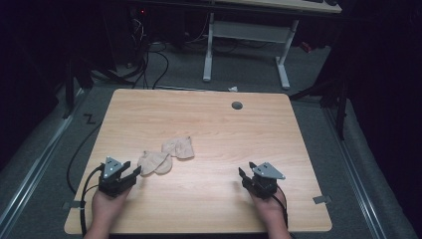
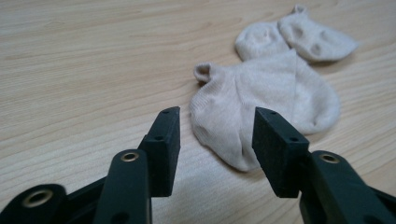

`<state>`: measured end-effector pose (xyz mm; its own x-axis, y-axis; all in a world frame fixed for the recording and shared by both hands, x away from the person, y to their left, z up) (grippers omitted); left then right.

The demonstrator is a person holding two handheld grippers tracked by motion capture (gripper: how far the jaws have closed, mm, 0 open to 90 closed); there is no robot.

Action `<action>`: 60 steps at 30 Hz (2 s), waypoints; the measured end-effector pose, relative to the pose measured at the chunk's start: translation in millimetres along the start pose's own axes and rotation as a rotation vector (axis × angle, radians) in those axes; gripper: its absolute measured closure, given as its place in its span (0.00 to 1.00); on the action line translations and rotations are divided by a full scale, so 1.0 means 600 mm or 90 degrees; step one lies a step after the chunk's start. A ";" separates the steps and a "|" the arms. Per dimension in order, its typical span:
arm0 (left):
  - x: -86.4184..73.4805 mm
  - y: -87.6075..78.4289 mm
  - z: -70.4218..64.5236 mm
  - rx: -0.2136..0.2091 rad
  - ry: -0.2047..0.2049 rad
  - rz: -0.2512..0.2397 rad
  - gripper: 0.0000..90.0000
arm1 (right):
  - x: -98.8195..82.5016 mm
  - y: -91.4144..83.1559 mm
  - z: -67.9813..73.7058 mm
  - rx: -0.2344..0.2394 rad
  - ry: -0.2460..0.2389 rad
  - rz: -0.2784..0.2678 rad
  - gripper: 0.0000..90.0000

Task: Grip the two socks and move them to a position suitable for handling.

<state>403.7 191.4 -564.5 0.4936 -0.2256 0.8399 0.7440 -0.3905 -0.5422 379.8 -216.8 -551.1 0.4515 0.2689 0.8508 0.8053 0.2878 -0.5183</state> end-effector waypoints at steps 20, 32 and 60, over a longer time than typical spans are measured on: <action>0.002 -0.002 -0.014 -0.026 0.007 -0.002 0.56 | -0.002 -0.008 -0.001 -0.016 0.003 -0.011 0.59; 0.002 0.000 -0.019 -0.014 0.025 0.002 0.56 | -0.001 -0.010 0.001 0.005 0.008 -0.012 0.61; 0.047 0.014 -0.004 -0.030 -0.002 0.022 0.53 | -0.001 -0.010 0.014 0.029 -0.010 -0.016 0.60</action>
<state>423.0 179.6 -545.5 0.5198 -0.2364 0.8209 0.7047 -0.4246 -0.5684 371.5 -210.7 -549.1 0.4248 0.2755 0.8623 0.7980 0.3358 -0.5004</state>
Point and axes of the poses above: each handheld gripper's, and its own axes: y roughly forward along the jaws, x roughly out of its top, z roughly to its left, the point moved 7 cm from there along y, roughly forward along the jaws
